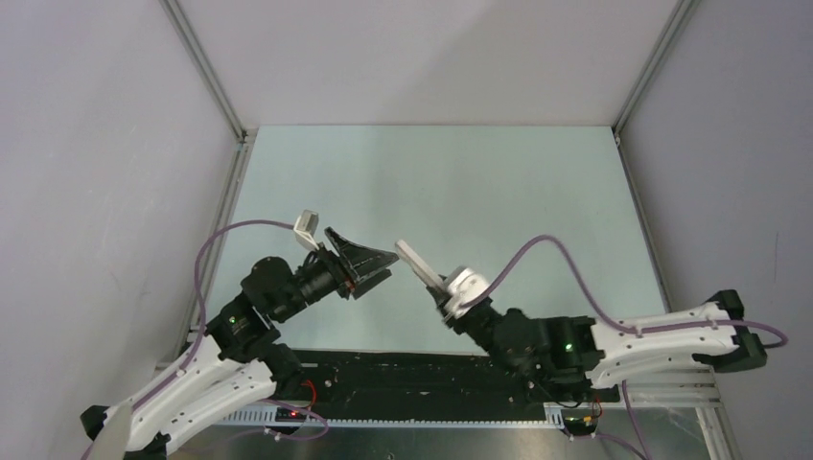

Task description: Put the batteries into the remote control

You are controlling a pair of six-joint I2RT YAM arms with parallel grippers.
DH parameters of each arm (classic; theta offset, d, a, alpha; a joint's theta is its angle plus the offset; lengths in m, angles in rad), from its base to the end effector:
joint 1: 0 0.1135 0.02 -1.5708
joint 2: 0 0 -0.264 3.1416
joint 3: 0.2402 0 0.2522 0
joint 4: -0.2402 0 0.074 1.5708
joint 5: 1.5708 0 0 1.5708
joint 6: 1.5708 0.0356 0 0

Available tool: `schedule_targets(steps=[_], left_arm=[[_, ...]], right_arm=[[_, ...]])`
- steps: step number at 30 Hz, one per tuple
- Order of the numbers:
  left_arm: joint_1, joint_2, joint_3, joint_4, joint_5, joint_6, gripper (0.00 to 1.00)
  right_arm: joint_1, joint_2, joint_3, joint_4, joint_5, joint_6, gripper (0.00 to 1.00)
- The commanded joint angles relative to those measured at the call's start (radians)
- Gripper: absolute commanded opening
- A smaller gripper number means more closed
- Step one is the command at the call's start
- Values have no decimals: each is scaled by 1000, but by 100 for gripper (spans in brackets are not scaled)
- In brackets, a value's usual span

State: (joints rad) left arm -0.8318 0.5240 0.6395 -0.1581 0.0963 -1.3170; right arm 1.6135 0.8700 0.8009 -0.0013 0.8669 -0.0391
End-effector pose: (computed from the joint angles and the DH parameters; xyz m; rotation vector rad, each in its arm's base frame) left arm 0.0899 -0.1037 0.3288 -0.3743 1.8808 -1.6582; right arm 0.0188 0.1961 0.3514 -0.6672 1.4978 0.5022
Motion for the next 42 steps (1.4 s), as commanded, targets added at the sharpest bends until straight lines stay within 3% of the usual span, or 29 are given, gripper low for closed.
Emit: schedule_targets(steps=[1,11,15,18,29,36,42], left_arm=[[-4,17,38,-73,18,-1,100],[-3,47,60,-85,36,-23,100],[-3,58,70,-85,41,-24,100],[-3,57,79,-85,42,-22,98],[-3,31,70,-85,28,-21,75],[-4,48,77,-83,27,-17,71],[-5,57,74,-83,32,-17,52]], right_arm=[[83,105,32,163,206,-524,0],[182,273,32,518,335,-1170,0],[187,332,32,597,371,-1303,0],[193,352,31,609,395,-1334,0],[218,394,31,583,429,-1374,0],[252,417,32,523,440,-1344,0],[258,415,32,460,445,-1289,0]])
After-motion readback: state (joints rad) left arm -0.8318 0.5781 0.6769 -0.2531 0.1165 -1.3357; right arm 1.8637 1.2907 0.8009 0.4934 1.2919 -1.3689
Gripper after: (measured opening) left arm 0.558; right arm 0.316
